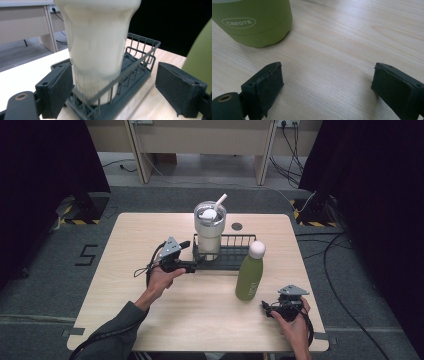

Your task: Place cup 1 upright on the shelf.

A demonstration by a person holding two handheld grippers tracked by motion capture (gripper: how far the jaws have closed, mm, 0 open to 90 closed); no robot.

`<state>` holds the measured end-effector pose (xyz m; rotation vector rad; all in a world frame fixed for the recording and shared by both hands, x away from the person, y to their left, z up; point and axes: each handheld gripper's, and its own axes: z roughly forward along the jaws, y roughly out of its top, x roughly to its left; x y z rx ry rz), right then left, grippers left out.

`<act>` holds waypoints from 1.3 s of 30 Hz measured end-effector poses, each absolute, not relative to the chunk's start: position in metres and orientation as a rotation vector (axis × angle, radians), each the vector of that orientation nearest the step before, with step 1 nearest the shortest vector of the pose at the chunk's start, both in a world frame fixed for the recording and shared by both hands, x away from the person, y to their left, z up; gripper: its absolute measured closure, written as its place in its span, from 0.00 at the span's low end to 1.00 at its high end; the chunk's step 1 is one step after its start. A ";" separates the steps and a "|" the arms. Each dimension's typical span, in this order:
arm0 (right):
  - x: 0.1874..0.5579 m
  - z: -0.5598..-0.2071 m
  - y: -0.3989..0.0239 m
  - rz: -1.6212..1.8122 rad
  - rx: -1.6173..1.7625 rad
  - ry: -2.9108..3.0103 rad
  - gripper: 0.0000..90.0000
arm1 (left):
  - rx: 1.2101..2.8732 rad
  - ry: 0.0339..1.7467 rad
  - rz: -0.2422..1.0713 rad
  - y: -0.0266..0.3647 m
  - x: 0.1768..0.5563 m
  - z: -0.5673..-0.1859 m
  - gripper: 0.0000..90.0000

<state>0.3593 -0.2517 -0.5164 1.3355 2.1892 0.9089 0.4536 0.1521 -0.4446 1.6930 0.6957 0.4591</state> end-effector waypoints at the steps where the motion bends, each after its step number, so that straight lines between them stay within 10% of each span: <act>1: 0.359 -0.516 -0.252 0.909 1.334 2.190 0.11 | 1.697 0.693 0.455 0.154 0.451 -0.445 0.16; 39: 0.360 -0.517 -0.252 0.912 1.332 2.188 0.11 | 1.732 0.715 0.453 0.206 0.388 -0.470 0.16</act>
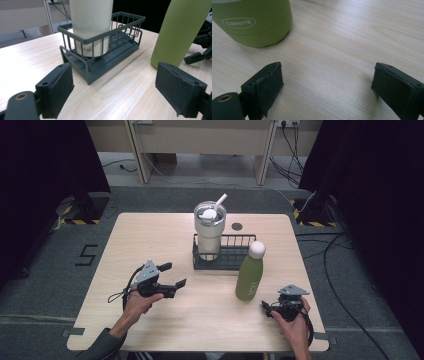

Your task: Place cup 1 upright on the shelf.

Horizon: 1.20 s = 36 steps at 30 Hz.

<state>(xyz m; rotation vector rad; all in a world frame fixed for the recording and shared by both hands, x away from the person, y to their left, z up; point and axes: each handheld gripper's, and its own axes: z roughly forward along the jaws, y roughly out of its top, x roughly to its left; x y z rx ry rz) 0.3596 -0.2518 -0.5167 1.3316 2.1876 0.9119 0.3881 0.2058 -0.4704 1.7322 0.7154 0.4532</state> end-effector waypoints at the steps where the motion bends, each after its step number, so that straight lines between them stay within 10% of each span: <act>1: 0.360 -0.517 -0.252 0.911 1.331 2.188 0.11 | 1.732 0.717 0.454 0.207 0.387 -0.471 0.16; 36: 0.359 -0.517 -0.252 0.911 1.332 2.186 0.11 | 1.824 0.770 0.429 0.223 0.351 -0.509 0.16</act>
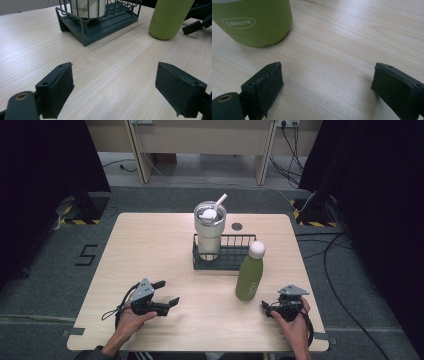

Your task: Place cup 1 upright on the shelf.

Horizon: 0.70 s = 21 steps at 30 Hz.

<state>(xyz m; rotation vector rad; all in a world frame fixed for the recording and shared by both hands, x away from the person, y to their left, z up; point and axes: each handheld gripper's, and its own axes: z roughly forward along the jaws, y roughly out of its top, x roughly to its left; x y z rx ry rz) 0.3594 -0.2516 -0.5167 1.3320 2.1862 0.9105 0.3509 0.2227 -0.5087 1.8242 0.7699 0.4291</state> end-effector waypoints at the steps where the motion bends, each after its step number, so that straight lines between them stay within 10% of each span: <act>1: 0.359 -0.517 -0.251 0.910 1.332 2.186 0.11 | 1.833 0.768 0.436 0.224 0.349 -0.509 0.16; 21: 0.359 -0.517 -0.252 0.910 1.319 2.185 0.11 | 2.071 0.769 0.401 0.228 0.330 -0.521 0.16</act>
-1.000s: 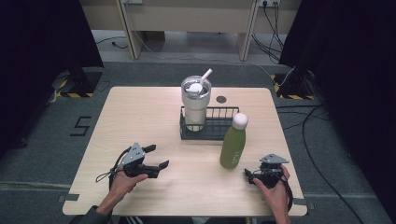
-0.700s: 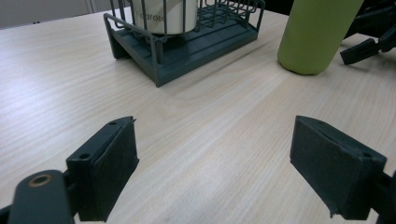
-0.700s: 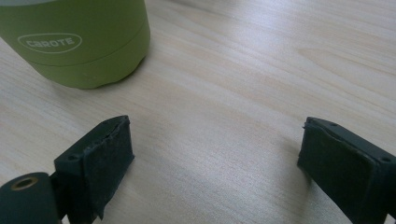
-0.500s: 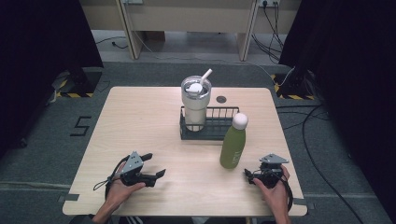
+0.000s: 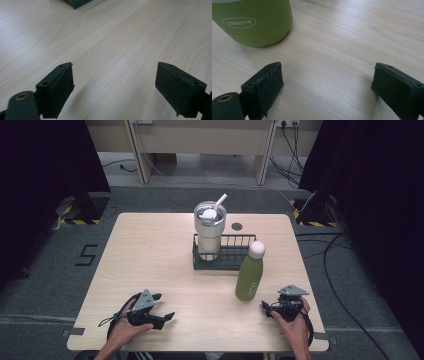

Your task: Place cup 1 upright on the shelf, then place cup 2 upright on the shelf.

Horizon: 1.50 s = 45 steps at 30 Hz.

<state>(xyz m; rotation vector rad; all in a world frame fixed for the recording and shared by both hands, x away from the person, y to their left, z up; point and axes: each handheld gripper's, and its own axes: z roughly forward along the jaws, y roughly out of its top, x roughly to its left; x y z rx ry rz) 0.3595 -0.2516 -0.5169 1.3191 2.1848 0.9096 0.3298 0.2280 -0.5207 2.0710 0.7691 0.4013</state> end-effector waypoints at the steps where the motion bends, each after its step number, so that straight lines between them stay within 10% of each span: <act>1: 0.359 -0.517 -0.252 0.909 1.319 2.185 0.11 | 2.082 0.773 0.396 0.228 0.330 -0.521 0.17; 45: 0.344 -0.499 -0.254 0.958 1.195 2.104 0.18 | 2.166 0.816 0.342 0.227 0.331 -0.524 0.14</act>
